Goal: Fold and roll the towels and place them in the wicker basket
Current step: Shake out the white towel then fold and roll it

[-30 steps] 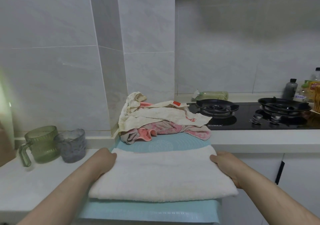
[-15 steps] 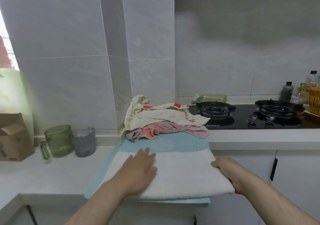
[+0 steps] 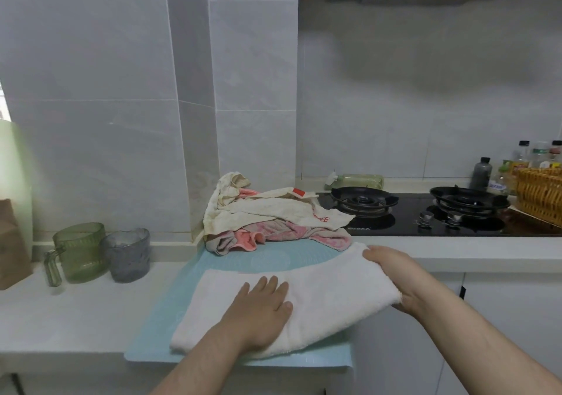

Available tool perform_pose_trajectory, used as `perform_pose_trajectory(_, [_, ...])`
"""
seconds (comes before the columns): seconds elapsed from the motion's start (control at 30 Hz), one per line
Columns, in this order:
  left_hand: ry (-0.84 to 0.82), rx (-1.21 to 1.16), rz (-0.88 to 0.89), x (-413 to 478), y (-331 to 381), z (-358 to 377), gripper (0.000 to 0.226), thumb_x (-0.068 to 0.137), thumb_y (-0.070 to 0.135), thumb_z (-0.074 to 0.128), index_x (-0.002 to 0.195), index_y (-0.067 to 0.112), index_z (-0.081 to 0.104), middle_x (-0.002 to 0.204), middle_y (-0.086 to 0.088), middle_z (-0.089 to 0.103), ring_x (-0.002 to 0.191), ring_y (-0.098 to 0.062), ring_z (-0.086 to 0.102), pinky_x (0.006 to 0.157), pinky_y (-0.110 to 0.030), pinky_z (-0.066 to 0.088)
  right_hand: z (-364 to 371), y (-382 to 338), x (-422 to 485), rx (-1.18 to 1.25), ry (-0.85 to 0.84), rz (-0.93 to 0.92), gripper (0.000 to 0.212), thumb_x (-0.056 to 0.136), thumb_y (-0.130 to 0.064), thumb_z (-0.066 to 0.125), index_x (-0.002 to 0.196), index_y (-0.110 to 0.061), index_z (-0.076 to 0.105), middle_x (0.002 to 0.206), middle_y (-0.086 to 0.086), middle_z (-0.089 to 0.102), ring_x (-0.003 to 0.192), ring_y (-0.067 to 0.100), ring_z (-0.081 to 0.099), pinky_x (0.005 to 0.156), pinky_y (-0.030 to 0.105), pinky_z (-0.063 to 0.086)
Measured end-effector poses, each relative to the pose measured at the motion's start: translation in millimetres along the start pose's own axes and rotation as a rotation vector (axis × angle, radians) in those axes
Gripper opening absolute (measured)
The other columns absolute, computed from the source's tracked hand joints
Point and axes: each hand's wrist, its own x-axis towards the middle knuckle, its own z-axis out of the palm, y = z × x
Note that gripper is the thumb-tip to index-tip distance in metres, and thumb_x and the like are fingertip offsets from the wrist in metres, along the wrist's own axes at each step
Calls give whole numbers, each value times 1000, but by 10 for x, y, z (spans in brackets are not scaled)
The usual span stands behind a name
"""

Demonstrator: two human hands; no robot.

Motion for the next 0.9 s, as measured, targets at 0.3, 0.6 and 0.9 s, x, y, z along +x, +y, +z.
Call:
perform_pose_trajectory(0.3, [415,-1645,-333,-153,-295,-300,38,100,34,46,95,2,64,86,-16,64,79,-26,61,73,-39,51,864,-556,-214,-187,-166,-179,58,92,-10,59,145,-20,39,115,4,56,99,22,64,77,33,56])
perform_pose_trajectory(0.6, [-75,-2119,-223,-96,-334,-222,95,91,73,16,135,-3,52,128,-25,60,120,-37,54,114,-45,32,1733,-495,-216,-215,-232,-164,66,94,-7,52,153,-21,24,94,-4,46,81,8,55,83,30,50])
perform_pose_trajectory(0.9, [-135,-2427,-234,-95,-516,-240,105,82,81,31,149,0,27,139,-39,43,125,-55,47,109,-63,31,1740,-464,-235,-220,-272,-183,62,96,-8,54,151,-20,27,118,-2,54,88,5,56,90,37,52])
